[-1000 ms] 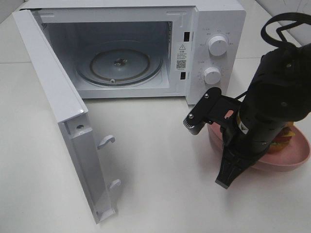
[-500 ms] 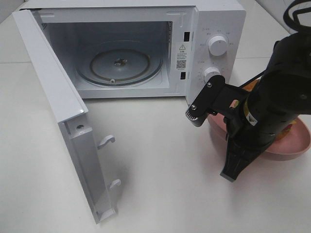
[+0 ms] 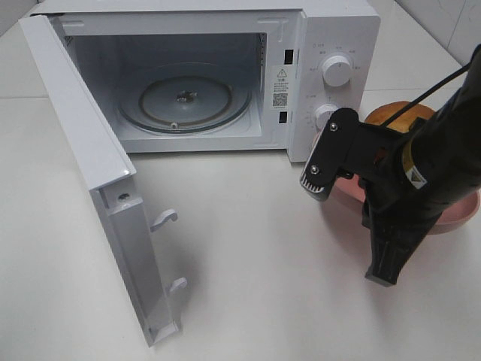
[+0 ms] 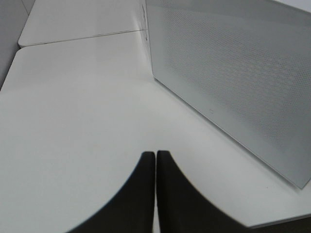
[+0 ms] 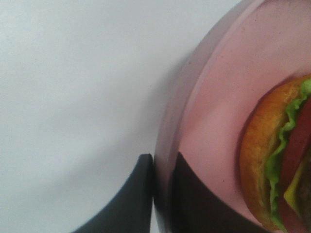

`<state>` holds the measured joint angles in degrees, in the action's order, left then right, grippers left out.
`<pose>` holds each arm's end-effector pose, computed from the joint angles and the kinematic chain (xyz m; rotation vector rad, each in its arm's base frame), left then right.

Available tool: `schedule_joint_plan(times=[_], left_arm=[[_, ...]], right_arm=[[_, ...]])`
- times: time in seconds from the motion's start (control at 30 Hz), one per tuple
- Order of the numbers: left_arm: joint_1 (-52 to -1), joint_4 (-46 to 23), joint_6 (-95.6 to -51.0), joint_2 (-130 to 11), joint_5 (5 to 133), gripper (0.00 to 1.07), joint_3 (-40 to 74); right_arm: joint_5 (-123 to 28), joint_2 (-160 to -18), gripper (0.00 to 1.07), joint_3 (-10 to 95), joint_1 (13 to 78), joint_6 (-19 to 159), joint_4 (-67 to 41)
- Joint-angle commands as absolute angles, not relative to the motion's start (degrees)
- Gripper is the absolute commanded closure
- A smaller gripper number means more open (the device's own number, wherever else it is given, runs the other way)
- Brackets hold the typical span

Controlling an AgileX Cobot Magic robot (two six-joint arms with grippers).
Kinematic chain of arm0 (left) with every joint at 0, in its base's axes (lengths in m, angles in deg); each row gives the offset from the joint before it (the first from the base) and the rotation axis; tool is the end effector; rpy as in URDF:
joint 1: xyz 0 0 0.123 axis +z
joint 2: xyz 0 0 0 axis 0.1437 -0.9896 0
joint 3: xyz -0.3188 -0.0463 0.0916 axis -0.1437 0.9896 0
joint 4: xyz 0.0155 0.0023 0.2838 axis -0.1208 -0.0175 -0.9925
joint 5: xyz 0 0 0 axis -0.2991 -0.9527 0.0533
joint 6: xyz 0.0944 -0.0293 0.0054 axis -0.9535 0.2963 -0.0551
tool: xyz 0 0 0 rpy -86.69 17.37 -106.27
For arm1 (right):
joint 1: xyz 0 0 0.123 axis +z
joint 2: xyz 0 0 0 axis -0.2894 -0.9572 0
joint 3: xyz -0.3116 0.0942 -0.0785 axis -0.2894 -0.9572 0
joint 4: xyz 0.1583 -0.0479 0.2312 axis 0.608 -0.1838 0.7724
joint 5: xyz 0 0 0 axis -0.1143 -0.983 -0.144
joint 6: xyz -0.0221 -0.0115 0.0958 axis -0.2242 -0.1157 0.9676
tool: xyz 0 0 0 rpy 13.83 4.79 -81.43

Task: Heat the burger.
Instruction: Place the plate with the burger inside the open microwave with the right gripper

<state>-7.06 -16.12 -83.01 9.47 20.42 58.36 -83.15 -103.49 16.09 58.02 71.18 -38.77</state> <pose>-0.0201 -0.0149 0.2927 0.2224 2.0010 -0.0399 0.2231 0.1646 0.2148 -1.4255 2.2894 -0.2374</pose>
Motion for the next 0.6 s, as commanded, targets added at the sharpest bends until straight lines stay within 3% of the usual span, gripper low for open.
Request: schedule_joint_plan(times=[0.03, 0.23, 0.47, 0.6], left_arm=[[-6.9, -16.0, -83.2, 10.5, 20.8, 1.06, 58.4], [-6.9, -16.0, -83.2, 10.5, 20.8, 1.06, 58.4], [-6.9, -16.0, -83.2, 10.5, 20.8, 1.06, 58.4], [-6.9, -16.0, -83.2, 10.5, 20.8, 1.06, 58.4]], right_arm=[[-79.9, -101.1, 1.07, 14.1, 59.6, 65.5, -40.1], [-79.2, -100.6, 1.07, 11.8, 64.8, 57.7, -40.1], [-76.0, -100.6, 1.07, 11.8, 64.8, 55.7, -43.2], [-71.9, -100.6, 1.07, 11.8, 64.8, 43.5, -42.8]])
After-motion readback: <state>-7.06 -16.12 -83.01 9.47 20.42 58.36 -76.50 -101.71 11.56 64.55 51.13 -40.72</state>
